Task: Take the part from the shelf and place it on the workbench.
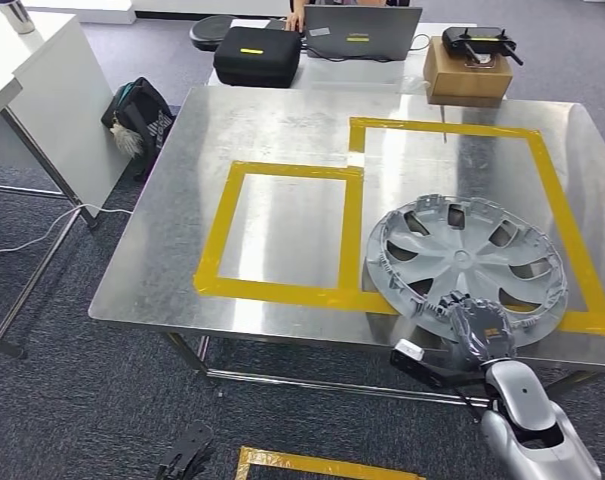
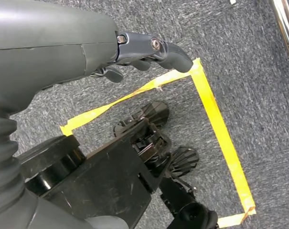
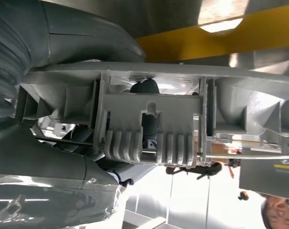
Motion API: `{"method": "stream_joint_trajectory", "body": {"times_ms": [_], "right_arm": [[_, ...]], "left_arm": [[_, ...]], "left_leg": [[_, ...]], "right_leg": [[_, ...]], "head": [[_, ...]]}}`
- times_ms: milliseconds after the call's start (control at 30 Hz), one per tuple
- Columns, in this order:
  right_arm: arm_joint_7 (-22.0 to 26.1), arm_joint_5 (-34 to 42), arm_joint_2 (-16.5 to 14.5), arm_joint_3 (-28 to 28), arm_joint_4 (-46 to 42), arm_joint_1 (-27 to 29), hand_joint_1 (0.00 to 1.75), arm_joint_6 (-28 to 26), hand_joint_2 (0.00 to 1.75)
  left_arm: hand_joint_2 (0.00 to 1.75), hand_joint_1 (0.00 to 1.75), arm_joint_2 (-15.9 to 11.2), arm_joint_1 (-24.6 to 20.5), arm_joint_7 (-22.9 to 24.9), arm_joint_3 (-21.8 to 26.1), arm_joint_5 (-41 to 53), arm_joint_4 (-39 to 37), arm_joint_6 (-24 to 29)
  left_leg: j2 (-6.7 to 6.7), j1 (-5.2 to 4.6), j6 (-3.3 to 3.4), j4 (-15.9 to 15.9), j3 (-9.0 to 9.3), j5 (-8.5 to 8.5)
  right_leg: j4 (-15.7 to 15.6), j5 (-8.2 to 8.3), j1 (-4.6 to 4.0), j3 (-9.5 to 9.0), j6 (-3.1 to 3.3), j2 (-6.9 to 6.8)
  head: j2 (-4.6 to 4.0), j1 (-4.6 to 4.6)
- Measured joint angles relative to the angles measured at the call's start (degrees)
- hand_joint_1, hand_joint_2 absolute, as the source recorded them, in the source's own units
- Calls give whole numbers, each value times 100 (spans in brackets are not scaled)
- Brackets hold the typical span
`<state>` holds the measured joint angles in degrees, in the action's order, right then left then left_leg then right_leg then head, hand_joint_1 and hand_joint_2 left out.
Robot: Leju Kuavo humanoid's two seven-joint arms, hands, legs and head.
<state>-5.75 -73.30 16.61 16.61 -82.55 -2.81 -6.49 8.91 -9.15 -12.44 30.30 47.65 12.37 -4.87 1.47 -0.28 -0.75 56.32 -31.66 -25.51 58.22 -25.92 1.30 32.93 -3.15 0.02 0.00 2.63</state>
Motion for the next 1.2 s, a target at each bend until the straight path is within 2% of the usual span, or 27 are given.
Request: {"method": "stream_joint_trajectory", "body": {"times_ms": [233,633,667,733,833,867,900,967,1000,1033,1067,1100,1133,1167,1200], "right_arm": [[-61,30,107,-31,49,28,175,-11,175],[22,-143,115,95,66,-18,175,61,175],[26,-149,104,126,66,-32,175,67,175],[27,-151,88,174,67,-67,175,79,175],[23,-151,79,195,60,-108,175,97,175],[21,-150,79,197,60,-112,175,105,175],[19,-150,79,199,66,-106,175,113,175],[18,-149,79,208,81,-88,175,120,175],[18,-149,79,216,87,-77,175,120,175],[19,-149,79,226,90,-71,175,117,175],[19,-149,79,237,91,-69,175,116,175],[20,-149,79,248,91,-70,175,115,175],[21,-148,77,262,95,-73,175,115,175],[25,-148,75,273,95,-80,175,113,175],[28,-147,73,281,96,-82,175,110,175]], "left_arm": [[175,0,-1,1,0,1,-3,0,2],[175,0,-1,-1,2,1,2,0,-8],[175,0,-3,-3,2,1,4,0,-9],[175,0,-9,-6,3,1,10,0,-9],[175,0,-6,-23,6,-1,23,0,-9],[175,0,-2,-31,6,-1,26,0,-8],[175,0,4,-35,6,-1,28,0,-8],[175,0,13,-36,7,0,30,0,-7],[175,0,16,-30,7,1,31,0,-7],[175,0,19,-24,7,1,32,0,-8],[175,0,21,-20,7,1,32,0,-8],[175,0,24,-20,7,0,32,0,-8],[175,0,12,-24,7,0,32,2,-8],[175,0,8,-30,7,0,32,3,-8],[175,0,2,-33,7,0,32,5,-9]], "left_leg": [[1,0,0,0,0,0],[0,0,0,0,0,0],[1,-4,7,12,-4,-6],[-1,-18,61,18,-16,-15],[11,22,157,-199,85,71],[18,53,170,-285,135,112],[24,79,170,-334,169,139],[28,103,164,-343,181,130],[28,116,147,-337,188,115],[28,136,120,-325,201,96],[28,168,77,-301,219,66],[29,201,23,-259,237,23],[26,215,-40,-211,245,-25],[24,221,-98,-157,242,-71],[23,210,-141,-121,235,-102]], "right_leg": [[-2,1,0,0,-1,3],[-2,5,0,-3,-6,3],[-15,11,11,-6,-13,4],[-54,34,30,-16,-47,7],[-86,30,7,-21,-105,14],[68,-57,-3,56,-122,16],[352,-195,2,202,-137,17],[1095,-491,23,599,-195,15],[1319,-530,39,736,-225,14],[1335,-458,57,771,-258,10],[1100,-273,79,672,-296,-1],[703,-56,108,487,-345,-24],[349,81,124,308,-391,-37],[87,152,137,164,-380,-31],[-16,136,142,101,-333,-18]], "head": [[-1,0],[0,0],[0,-1],[0,-4],[-1,5],[-1,20],[-1,40],[0,63],[0,66],[0,64],[0,64],[0,66],[0,81],[0,101],[0,95]]}}
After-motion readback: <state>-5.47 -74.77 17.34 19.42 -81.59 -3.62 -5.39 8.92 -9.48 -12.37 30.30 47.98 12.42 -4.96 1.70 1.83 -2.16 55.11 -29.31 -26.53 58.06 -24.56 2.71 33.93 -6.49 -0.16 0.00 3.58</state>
